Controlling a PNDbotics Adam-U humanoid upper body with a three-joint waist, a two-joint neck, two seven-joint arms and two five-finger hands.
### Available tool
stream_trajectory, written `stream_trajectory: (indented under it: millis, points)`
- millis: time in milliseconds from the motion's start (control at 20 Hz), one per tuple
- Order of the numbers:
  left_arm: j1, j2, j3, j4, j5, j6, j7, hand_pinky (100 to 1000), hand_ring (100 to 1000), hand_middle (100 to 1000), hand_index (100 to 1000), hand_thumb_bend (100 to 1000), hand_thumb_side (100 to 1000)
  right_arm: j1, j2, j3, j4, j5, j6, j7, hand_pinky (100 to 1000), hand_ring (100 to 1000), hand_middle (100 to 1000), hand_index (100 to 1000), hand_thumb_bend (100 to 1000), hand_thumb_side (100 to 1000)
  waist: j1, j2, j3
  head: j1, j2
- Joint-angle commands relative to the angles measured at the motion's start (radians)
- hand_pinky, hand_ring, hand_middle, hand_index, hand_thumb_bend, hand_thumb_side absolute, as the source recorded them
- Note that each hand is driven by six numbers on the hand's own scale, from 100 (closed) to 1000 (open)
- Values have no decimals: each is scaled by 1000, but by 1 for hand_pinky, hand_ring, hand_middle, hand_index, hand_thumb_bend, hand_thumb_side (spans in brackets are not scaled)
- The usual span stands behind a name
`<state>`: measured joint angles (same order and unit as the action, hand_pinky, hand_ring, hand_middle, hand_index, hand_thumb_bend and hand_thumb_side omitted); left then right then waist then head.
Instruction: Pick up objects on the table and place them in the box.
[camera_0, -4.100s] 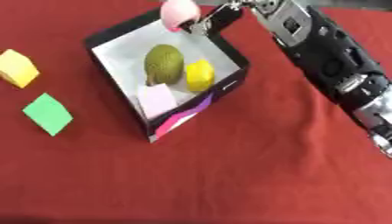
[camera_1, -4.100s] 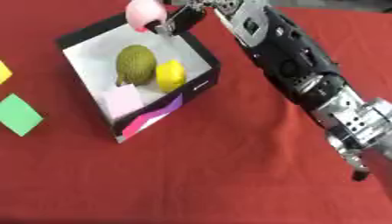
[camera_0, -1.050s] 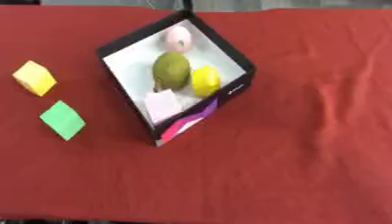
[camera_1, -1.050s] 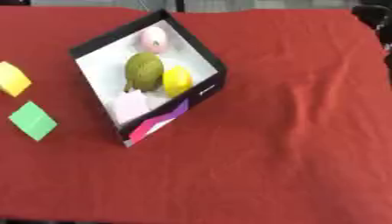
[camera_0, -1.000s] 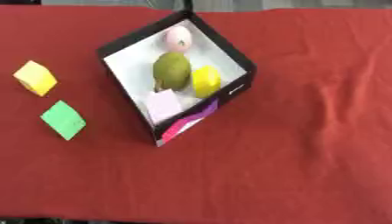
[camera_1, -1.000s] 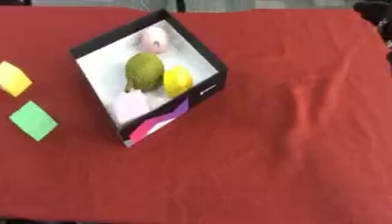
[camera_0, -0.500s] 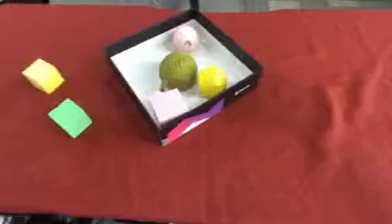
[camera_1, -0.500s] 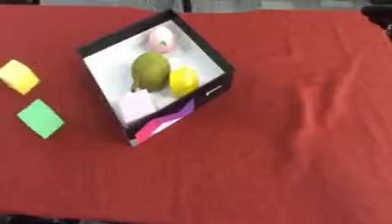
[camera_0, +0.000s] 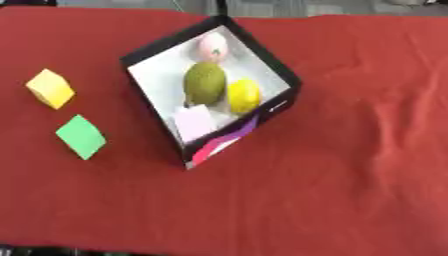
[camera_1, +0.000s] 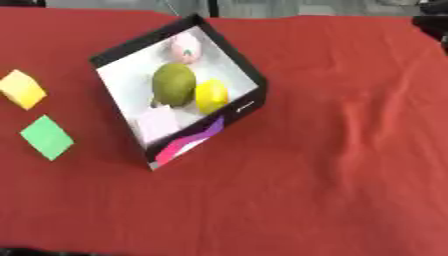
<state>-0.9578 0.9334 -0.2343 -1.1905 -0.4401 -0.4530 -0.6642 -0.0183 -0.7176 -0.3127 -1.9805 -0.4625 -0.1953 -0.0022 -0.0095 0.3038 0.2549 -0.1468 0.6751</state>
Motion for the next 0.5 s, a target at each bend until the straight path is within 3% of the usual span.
stream_trajectory:
  millis: [50, 100, 200, 250, 350, 500]
  points:
    - [-28, 18, -6, 11, -54, -147, -100, 903, 911, 817, 856, 818, 343, -11, -30, -4, -20, 2, -1, 8, 928, 804, 753, 952, 100, 587, 5, -13, -3, 9, -9]
    - [-28, 17, -9, 15, -73, -161, -92, 903, 900, 819, 855, 875, 304, -13, -33, -3, -20, 2, -2, 10, 928, 804, 753, 951, 100, 586, 6, -13, -4, 10, -8]
    - [-29, 19, -12, 12, -128, -197, -56, 902, 888, 818, 849, 857, 242, -14, -37, -1, -20, 2, -6, 12, 928, 804, 753, 950, 100, 586, 8, -13, -4, 11, -8]
    - [-28, 18, -13, 15, -155, -215, -29, 898, 882, 812, 841, 816, 118, -14, -37, 0, -20, 2, -6, 12, 928, 803, 753, 950, 100, 586, 9, -13, -4, 15, -8]
    - [-25, 13, -16, 43, -198, -250, 28, 893, 879, 803, 834, 771, 100, -15, -34, 1, -20, 6, -3, 14, 928, 803, 752, 950, 100, 586, 8, -11, -6, 23, -10]
    - [-21, 4, -21, 102, -241, -283, 75, 892, 884, 801, 836, 771, 100, -15, -28, 2, -20, 15, 2, 15, 928, 802, 751, 949, 100, 586, 7, -6, -10, 32, -11]
